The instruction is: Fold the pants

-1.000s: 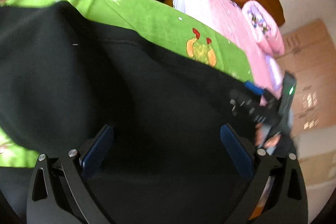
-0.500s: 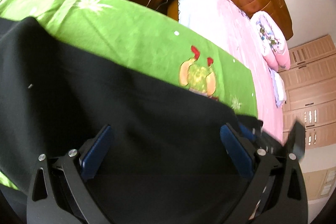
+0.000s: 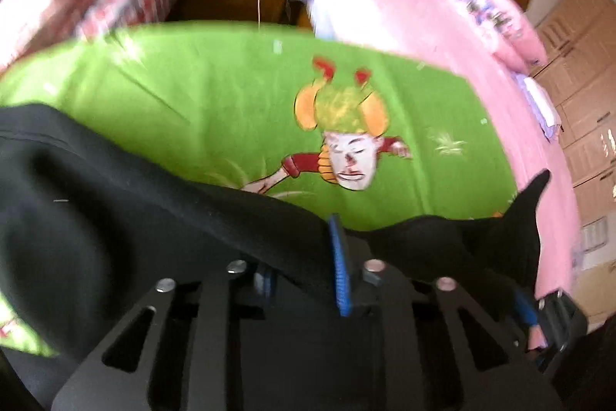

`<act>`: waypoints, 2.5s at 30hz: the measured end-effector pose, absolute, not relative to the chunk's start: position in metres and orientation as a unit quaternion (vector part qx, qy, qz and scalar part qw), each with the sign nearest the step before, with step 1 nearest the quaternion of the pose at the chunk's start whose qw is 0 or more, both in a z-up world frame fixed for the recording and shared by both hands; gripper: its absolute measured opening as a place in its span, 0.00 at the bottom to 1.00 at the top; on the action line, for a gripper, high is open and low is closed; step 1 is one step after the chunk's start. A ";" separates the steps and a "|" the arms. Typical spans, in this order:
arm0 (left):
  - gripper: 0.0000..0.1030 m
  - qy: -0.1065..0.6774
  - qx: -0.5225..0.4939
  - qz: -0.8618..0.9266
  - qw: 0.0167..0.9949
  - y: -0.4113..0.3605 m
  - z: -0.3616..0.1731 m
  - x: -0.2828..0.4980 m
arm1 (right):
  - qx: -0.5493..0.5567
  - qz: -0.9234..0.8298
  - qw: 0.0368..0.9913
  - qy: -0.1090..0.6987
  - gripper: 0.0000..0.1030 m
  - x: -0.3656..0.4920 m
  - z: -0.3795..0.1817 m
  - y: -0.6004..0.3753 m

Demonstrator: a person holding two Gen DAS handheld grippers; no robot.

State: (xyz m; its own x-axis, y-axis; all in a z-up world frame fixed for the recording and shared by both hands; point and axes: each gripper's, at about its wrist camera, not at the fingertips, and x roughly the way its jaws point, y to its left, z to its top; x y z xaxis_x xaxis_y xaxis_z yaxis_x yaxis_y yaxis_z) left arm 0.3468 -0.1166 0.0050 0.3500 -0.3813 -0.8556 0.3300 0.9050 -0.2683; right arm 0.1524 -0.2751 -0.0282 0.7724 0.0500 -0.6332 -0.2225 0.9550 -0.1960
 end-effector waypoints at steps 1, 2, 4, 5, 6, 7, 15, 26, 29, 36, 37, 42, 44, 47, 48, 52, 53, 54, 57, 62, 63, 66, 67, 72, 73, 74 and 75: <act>0.19 0.494 -0.023 -0.223 0.840 -0.108 0.020 0.325 | -0.123 0.070 0.936 0.322 0.21 0.144 -0.026 -0.274; 0.19 0.464 -0.021 -0.229 0.855 -0.101 0.033 0.302 | -0.116 0.067 0.940 0.314 0.21 0.136 -0.024 -0.272; 0.18 0.412 -0.017 -0.243 0.878 -0.088 0.053 0.258 | -0.104 0.060 0.949 0.292 0.21 0.110 -0.016 -0.268; 0.18 0.383 -0.012 -0.249 0.889 -0.080 0.059 0.228 | -0.095 0.061 0.952 0.284 0.21 0.096 -0.014 -0.267; 0.18 0.370 -0.011 -0.252 0.894 -0.076 0.060 0.210 | -0.088 0.064 0.954 0.280 0.21 0.085 -0.013 -0.266; 0.18 0.354 -0.012 -0.258 0.899 -0.069 0.058 0.187 | -0.079 0.063 0.956 0.274 0.22 0.067 -0.014 -0.263; 0.21 0.375 -0.048 -0.267 0.886 -0.029 -0.019 0.104 | -0.059 0.043 0.943 0.325 0.27 -0.007 -0.065 -0.237; 0.88 0.362 -0.139 -0.272 0.881 0.038 -0.033 0.084 | 0.146 0.015 0.945 0.292 0.81 -0.067 -0.059 -0.305; 0.88 0.376 -0.179 -0.255 0.873 0.064 -0.042 0.084 | 0.282 -0.006 0.915 0.288 0.73 -0.077 -0.073 -0.353; 0.88 0.380 -0.198 -0.220 0.876 0.091 -0.045 0.085 | 0.333 0.001 0.900 0.280 0.64 -0.076 -0.083 -0.368; 0.88 0.380 -0.196 -0.220 0.877 0.089 -0.042 0.085 | 0.337 0.000 0.898 0.282 0.64 -0.085 -0.084 -0.366; 0.91 0.380 -0.177 -0.225 0.879 0.083 -0.038 0.082 | 0.389 -0.006 0.883 0.263 0.64 -0.090 -0.087 -0.380; 0.93 0.383 -0.179 -0.230 0.877 0.087 -0.040 0.080 | 0.437 -0.007 0.859 0.267 0.65 -0.084 -0.099 -0.388; 0.98 0.397 -0.194 -0.240 0.864 0.085 -0.036 0.087 | 0.450 -0.018 0.854 0.260 0.51 -0.085 -0.104 -0.392; 0.98 0.403 -0.203 -0.247 0.857 0.084 -0.034 0.092 | 0.438 -0.031 0.859 0.262 0.40 -0.086 -0.104 -0.391; 0.98 0.448 -0.249 -0.253 0.821 0.076 -0.028 0.125 | 0.419 -0.047 0.869 0.258 0.30 -0.090 -0.107 -0.388; 0.98 0.457 -0.254 -0.244 0.817 0.073 -0.026 0.134 | 0.412 -0.048 0.872 0.260 0.30 -0.090 -0.106 -0.387; 0.98 0.465 -0.252 -0.229 0.817 0.070 -0.025 0.142 | 0.408 -0.049 0.874 0.261 0.30 -0.090 -0.105 -0.386; 0.94 0.489 -0.215 -0.179 0.826 0.057 -0.021 0.171 | 0.413 -0.043 0.871 0.262 0.30 -0.091 -0.108 -0.390; 0.17 0.522 -0.160 -0.168 0.821 0.045 -0.030 0.190 | 0.413 -0.035 0.871 0.264 0.30 -0.090 -0.107 -0.391; 0.16 0.503 -0.159 -0.173 0.831 0.048 -0.024 0.186 | 0.406 -0.034 0.874 0.264 0.29 -0.088 -0.104 -0.390; 0.13 0.399 -0.161 -0.200 0.880 0.063 0.017 0.146 | 0.387 -0.023 0.888 0.246 0.17 -0.085 -0.088 -0.392; 0.13 0.375 -0.160 -0.207 0.890 0.066 0.028 0.132 | 0.384 -0.015 0.892 0.239 0.16 -0.083 -0.081 -0.395; 0.14 0.316 -0.119 -0.227 0.914 0.078 0.044 0.054 | 0.365 0.000 0.902 0.229 0.16 -0.092 -0.066 -0.402; 0.15 0.332 -0.110 -0.224 0.910 0.079 0.030 0.045 | 0.365 0.005 0.899 0.243 0.16 -0.096 -0.073 -0.404; 0.16 0.349 -0.111 -0.225 0.903 0.083 0.016 0.043 | 0.363 0.001 0.897 0.253 0.16 -0.098 -0.078 -0.405; 0.16 0.382 -0.117 -0.228 0.888 0.086 -0.007 0.043 | 0.361 -0.010 0.891 0.276 0.16 -0.100 -0.091 -0.406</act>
